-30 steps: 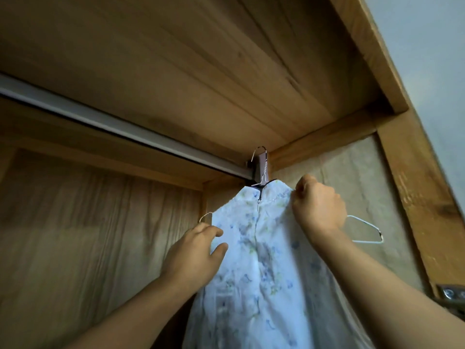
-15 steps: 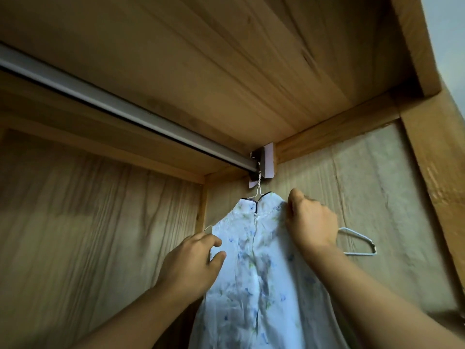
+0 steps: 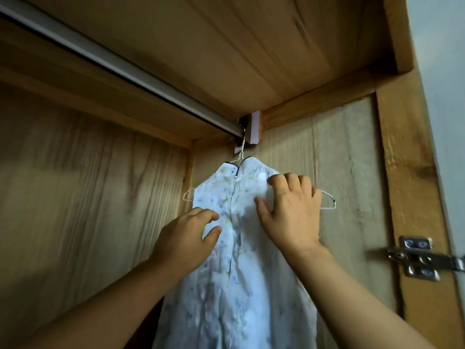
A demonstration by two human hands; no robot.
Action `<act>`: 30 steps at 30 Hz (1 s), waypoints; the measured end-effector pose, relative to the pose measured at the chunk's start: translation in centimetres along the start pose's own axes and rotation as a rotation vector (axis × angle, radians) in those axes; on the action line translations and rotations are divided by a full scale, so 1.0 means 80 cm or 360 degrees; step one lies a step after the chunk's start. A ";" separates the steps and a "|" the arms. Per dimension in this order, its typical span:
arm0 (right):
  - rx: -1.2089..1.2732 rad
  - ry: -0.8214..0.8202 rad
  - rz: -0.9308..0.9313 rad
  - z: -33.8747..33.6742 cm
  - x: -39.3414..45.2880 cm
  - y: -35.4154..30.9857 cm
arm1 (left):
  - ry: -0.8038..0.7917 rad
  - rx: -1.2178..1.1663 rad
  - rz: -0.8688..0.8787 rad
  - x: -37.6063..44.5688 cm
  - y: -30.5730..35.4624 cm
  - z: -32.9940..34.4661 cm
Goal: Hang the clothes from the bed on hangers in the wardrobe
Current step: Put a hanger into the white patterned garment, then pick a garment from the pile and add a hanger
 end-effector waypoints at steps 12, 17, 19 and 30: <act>0.0481 -0.0572 0.0205 -0.165 -0.207 -0.009 | -0.0351 -0.0352 0.0041 -0.200 0.055 -0.002; 0.0425 -0.0919 0.0335 -0.244 -0.302 0.010 | -0.0580 -0.0405 0.0119 -0.293 0.094 0.003; 0.0389 -0.1052 0.0428 -0.276 -0.338 0.017 | -0.0666 -0.0433 0.0130 -0.325 0.115 0.002; 0.0114 -0.1406 0.0925 -0.493 -0.453 0.077 | -0.1228 -0.0537 0.0376 -0.489 0.266 -0.016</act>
Point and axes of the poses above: each hand's wrist, its own x-axis towards the middle knuckle, its own z-axis out of the palm, y = z × x, the point moved 1 cm from there along x, towards the middle knuckle, and after that the axes turned 1 degree about -x, right-handed, at the moved point
